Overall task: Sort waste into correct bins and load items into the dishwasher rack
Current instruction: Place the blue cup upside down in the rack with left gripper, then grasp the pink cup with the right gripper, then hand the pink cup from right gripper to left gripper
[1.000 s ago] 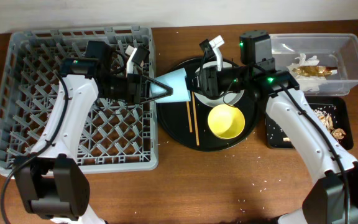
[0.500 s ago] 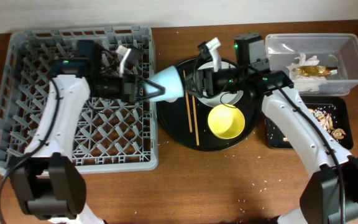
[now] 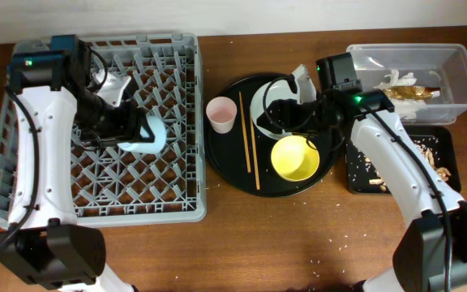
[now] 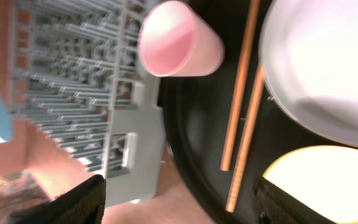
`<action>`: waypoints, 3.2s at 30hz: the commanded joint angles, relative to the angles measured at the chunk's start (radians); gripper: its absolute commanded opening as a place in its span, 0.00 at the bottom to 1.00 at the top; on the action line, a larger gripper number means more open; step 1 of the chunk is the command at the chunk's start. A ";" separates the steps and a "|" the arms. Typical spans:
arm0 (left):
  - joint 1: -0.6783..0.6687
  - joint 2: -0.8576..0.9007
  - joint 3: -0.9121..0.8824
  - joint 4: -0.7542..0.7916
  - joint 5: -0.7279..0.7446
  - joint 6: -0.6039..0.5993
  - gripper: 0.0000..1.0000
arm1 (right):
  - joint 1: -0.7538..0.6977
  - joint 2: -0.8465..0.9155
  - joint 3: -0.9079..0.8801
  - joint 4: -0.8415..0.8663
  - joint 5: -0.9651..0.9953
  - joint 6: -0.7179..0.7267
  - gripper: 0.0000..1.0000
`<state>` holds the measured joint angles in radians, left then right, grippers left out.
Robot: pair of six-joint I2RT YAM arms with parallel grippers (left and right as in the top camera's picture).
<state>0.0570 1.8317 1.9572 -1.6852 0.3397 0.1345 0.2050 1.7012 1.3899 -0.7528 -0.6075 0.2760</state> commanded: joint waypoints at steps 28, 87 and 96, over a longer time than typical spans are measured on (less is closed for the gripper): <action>-0.281 -0.016 -0.413 0.414 -0.254 -0.139 0.86 | -0.002 0.005 0.002 0.047 0.124 0.053 0.68; -0.057 -0.056 -0.409 0.699 1.234 -0.013 0.80 | 0.207 0.282 0.469 0.108 -0.433 0.108 0.04; -0.056 -0.056 -0.409 0.697 1.234 -0.013 0.57 | 0.221 0.284 0.465 0.093 -0.370 0.107 0.09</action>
<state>0.0147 1.7779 1.5478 -0.9897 1.5566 0.1158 0.4023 1.9774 1.8591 -0.6422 -1.1084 0.3744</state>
